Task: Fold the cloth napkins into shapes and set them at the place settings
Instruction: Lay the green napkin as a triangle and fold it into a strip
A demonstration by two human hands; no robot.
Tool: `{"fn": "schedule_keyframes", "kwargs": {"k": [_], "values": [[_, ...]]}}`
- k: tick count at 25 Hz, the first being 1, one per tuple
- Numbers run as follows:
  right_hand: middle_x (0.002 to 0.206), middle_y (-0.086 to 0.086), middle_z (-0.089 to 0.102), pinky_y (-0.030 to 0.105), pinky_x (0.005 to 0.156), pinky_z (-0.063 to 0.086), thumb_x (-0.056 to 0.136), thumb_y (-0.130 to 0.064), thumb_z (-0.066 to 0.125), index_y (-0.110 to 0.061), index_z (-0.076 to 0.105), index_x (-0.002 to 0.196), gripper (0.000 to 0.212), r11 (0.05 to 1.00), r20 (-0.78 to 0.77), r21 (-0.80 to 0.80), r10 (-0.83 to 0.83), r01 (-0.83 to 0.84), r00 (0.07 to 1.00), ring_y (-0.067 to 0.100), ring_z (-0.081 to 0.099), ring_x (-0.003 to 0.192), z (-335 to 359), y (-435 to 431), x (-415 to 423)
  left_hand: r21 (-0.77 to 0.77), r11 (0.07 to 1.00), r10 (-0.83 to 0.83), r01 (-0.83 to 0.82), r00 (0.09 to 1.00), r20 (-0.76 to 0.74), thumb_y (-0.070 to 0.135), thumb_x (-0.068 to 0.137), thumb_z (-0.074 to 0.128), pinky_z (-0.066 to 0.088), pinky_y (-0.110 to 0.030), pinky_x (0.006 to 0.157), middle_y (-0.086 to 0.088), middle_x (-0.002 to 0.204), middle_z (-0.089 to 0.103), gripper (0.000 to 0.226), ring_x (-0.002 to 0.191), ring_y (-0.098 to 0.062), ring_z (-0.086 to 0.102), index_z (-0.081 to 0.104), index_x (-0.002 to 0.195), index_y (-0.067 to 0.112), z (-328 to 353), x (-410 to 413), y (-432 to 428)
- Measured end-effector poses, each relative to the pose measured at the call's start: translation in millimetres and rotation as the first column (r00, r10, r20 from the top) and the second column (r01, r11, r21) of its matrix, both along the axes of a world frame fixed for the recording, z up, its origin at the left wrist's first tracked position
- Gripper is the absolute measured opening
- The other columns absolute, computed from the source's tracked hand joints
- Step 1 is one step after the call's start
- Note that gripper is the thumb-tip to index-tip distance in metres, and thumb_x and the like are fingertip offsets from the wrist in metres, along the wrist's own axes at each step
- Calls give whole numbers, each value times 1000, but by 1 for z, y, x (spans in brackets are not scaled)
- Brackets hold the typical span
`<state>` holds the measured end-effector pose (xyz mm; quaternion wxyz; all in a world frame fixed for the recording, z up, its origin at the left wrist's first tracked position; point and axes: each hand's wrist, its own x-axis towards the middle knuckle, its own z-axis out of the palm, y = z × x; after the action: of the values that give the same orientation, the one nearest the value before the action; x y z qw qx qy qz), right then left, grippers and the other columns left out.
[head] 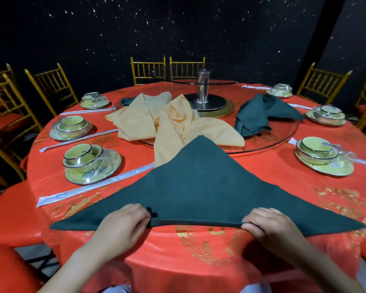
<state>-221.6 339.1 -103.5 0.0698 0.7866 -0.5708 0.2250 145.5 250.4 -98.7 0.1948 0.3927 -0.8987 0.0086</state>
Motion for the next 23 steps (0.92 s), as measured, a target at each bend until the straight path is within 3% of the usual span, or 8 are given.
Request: {"fn": "schedule_keyframes", "kwargs": {"k": [4,7,10,12,15,17,19,23], "values": [[61,-13,45,22,62,25,84,-54,58,-31,40,60,38,916,-8,287,-290,280,957,-5,38,58,11,-15,-5,86,985,144,-150,987,76,35,86,49,50,-34,63,8,81,61,14,78,-22,64,58,93,27,4,-11,-11],[65,-11,44,23,65,24,87,-58,51,-28,35,64,41,885,-107,342,-297,316,949,-1,38,60,21,-22,-6,-89,984,163,-155,984,79,21,77,56,49,-33,55,7,78,59,23,70,-22,64,55,99,26,11,-33,-12],[67,-12,45,27,70,24,87,-60,48,-26,36,66,41,861,-160,395,-277,319,947,5,41,67,28,-26,-3,-94,992,-88,84,995,-42,25,80,42,56,-30,72,5,99,65,33,89,-18,64,58,109,23,11,-99,21],[67,-12,45,28,71,25,86,-60,48,-27,35,66,41,865,-169,398,-259,306,951,7,41,71,31,-28,-1,-94,971,-222,221,975,-2,38,83,42,52,-27,89,3,118,64,43,107,-13,61,61,116,20,-2,-146,49],[68,-13,44,27,73,27,79,-69,42,-31,35,64,42,874,-121,412,-226,256,967,2,40,70,26,-24,-9,-23,974,-226,228,972,62,52,81,39,53,-26,86,1,118,66,55,104,-12,64,68,114,18,-13,-177,65],[65,-15,43,28,72,32,71,-74,36,-31,38,63,44,922,-8,331,-208,199,978,-5,39,64,16,-15,-30,-32,979,-200,202,978,60,52,80,39,54,-26,82,2,114,68,55,101,-12,65,71,108,18,-17,-178,62],[63,-18,39,32,62,41,79,-73,40,-31,41,65,44,973,67,152,-185,174,980,-2,43,60,2,-1,-60,-65,982,-173,179,982,79,52,79,38,55,-27,80,3,112,69,54,100,-11,66,73,105,20,-18,-178,61],[53,-15,35,28,49,33,88,-71,23,-30,31,58,52,956,-35,-6,-292,292,956,13,50,48,-2,13,-91,-128,988,-83,90,995,64,55,77,38,56,-33,68,4,110,69,56,84,-17,66,72,106,21,-15,-195,63]]}}
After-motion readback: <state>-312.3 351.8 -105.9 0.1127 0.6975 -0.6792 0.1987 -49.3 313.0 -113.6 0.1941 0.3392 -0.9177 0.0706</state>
